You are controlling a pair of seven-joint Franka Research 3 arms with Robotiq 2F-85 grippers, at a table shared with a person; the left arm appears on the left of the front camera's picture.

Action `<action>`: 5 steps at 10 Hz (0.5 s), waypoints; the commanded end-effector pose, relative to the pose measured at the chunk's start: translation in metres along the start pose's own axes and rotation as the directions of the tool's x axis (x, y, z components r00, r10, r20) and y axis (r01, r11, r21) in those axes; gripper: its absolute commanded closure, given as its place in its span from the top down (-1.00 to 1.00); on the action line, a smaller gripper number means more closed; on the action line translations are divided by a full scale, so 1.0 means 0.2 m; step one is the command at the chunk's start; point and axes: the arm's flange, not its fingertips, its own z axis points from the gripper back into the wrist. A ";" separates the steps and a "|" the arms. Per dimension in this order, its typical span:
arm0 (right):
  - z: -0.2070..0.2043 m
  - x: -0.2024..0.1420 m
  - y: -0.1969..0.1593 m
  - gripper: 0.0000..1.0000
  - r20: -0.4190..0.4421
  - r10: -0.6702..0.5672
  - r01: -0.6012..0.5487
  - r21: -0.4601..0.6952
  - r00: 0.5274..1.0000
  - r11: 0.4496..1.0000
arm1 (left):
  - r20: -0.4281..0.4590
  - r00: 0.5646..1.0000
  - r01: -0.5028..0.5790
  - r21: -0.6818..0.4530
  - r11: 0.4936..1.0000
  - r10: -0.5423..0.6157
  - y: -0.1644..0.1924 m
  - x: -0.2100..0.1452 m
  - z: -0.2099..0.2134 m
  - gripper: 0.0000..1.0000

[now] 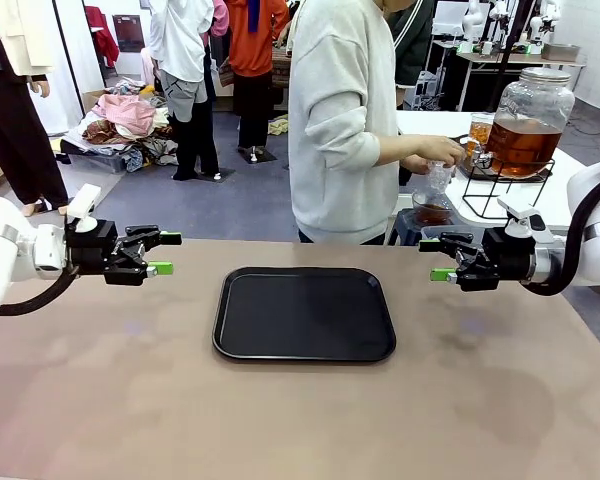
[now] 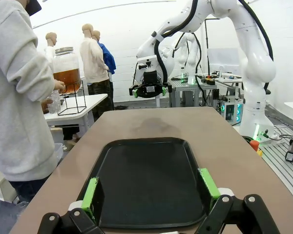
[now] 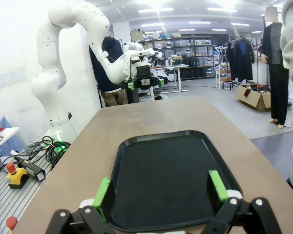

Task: Pour the drink into the iced cup.
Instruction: Open the gripper to release the iced cup you were holding.

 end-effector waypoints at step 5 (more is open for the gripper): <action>0.00 0.01 0.00 1.00 -0.004 0.006 -0.006 0.000 1.000 1.000 | 0.005 1.000 0.007 0.005 1.000 -0.007 0.01 0.00 -0.01 1.00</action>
